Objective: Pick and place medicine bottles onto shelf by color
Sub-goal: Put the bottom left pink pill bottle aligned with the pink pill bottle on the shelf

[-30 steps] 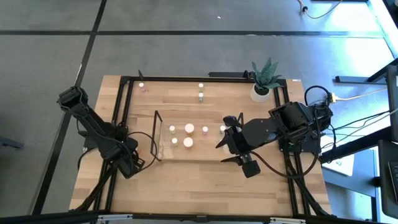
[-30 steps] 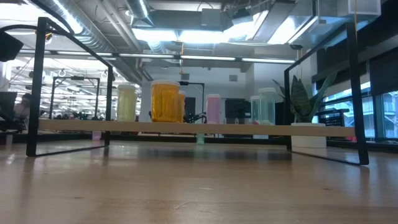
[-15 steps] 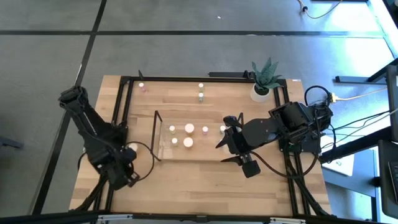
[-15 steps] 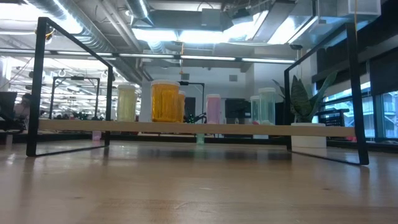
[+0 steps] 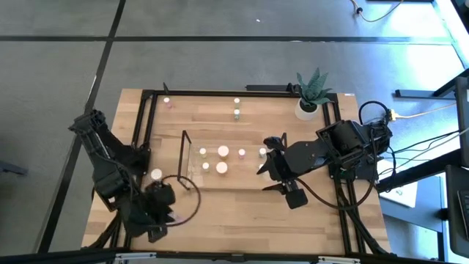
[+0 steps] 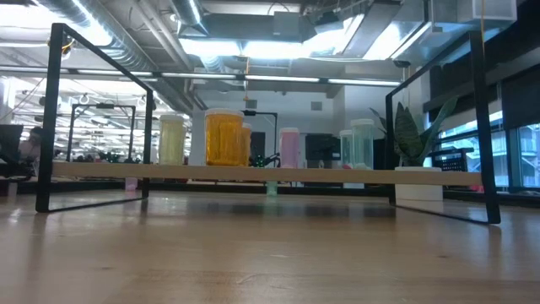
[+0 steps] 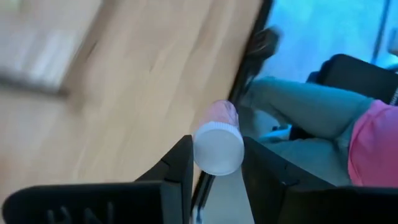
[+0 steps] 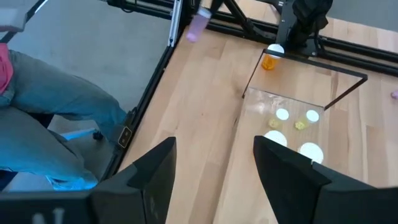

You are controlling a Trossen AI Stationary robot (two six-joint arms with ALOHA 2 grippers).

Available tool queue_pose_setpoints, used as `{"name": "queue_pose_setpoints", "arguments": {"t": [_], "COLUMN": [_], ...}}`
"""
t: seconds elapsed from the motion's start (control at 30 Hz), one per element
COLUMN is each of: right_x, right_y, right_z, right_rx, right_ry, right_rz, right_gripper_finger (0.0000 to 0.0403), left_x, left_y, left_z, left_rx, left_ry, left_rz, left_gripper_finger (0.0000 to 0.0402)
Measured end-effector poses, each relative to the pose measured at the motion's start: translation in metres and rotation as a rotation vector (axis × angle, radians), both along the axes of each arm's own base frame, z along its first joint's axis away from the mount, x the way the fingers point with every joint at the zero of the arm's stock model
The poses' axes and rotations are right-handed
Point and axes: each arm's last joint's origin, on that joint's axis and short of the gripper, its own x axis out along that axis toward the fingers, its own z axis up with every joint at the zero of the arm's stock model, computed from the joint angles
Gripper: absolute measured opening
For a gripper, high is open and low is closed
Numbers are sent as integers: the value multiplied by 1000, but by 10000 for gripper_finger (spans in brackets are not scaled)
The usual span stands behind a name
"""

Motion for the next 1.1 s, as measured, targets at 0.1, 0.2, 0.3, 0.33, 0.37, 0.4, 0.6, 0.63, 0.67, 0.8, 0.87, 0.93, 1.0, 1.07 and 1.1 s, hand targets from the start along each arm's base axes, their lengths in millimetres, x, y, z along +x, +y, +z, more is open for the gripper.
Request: {"name": "queue_pose_setpoints", "arguments": {"t": [0.1,0.2,0.3,0.33,0.37,0.4,0.6,0.63,0.67,0.8,0.87,0.93,1.0,1.07,1.1], "right_x": [-1,-3,-8,-10,-14,-16,-23,-23,-23,-25,-26,-26,-26,-26,-26], "right_y": [2,5,7,7,7,6,6,6,6,5,4,4,4,4,4], "right_z": [0,0,2,4,6,8,13,13,13,11,11,10,10,10,10], "right_rx": [-1,-1,-1,3,7,8,10,11,12,3,-4,-6,-7,-8,-10], "right_ry": [2,4,1,-4,-10,-17,-37,-36,-35,-16,-4,0,1,1,2], "right_rz": [6,18,30,32,33,31,-1,-1,-3,-4,-4,-4,-4,-5,-6], "right_gripper_finger": [217,217,217,217,217,217,217,217,217,217,216,217,216,217,216], "left_x": [21,43,64,70,76,82,115,119,124,144,154,163,172,182,186], "left_y": [-2,2,16,21,28,35,83,91,98,124,135,143,150,154,155], "left_z": [16,27,35,38,41,44,55,55,55,46,40,34,27,21,18], "left_rx": [50,102,152,166,180,196,312,330,343,380,413,447,481,506,519], "left_ry": [-49,-53,-24,-19,-17,-19,-65,-64,-61,-42,-33,-25,-27,-42,-47], "left_rz": [-63,-114,-161,-175,-187,-196,-240,-244,-250,-292,-323,-358,-401,-459,-487], "left_gripper_finger": [95,95,95,95,95,95,95,95,95,95,95,95,95,95,95]}}
